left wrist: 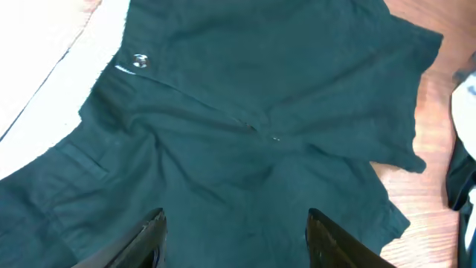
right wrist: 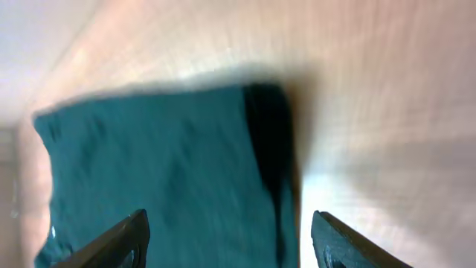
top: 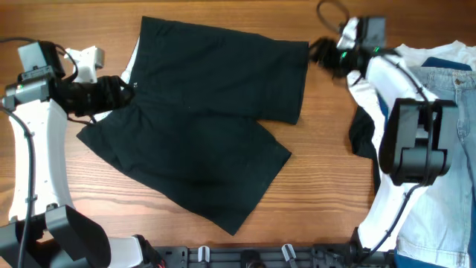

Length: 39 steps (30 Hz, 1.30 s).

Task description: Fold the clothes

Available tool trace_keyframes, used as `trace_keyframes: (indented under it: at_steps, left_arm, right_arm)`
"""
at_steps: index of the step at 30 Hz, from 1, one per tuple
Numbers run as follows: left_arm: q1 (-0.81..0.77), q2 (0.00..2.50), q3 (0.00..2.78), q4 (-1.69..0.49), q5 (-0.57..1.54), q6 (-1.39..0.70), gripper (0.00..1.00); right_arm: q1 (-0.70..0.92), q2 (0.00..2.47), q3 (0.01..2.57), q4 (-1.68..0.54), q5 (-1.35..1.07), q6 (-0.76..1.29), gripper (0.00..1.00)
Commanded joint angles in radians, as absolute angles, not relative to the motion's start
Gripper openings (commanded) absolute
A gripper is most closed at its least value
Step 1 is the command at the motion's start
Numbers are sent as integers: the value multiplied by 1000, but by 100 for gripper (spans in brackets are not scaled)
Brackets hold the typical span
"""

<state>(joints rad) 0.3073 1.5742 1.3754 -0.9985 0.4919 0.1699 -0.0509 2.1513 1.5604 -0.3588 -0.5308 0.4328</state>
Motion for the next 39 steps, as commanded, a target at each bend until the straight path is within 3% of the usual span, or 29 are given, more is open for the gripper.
trace_keyframes:
  at_steps: [1, 8, 11, 13, 20, 22, 26, 34, 39]
  left_arm:
    - [281, 1569, 1381, -992, 496, 172, 60]
    - [272, 1569, 1381, -992, 496, 171, 64]
    - [272, 1569, 1381, -991, 496, 171, 64]
    - [272, 1569, 1381, -984, 496, 171, 64]
    - [272, 1569, 1381, -978, 496, 172, 64]
    - [272, 1569, 1381, -974, 496, 172, 65]
    - [272, 1572, 1378, -978, 392, 171, 63]
    - [273, 1717, 1345, -946, 116, 107, 59]
    - [273, 1914, 1345, -816, 84, 91, 63]
  right_arm:
    - [-60, 2215, 1640, -331, -532, 351, 69]
    - [-9, 2350, 1639, -211, -480, 437, 56]
    - [11, 2366, 1639, -154, -506, 444, 31]
    - [5, 2355, 1640, -110, -496, 448, 4]
    - [-160, 2307, 1736, 65, -585, 592, 4]
    - [-185, 2306, 1766, 54, -680, 573, 80]
    - [-200, 2251, 1767, -130, -761, 453, 80]
    - [-189, 1931, 1767, -707, -728, 195, 82]
    - [-128, 1847, 1767, -1030, -627, 153, 82]
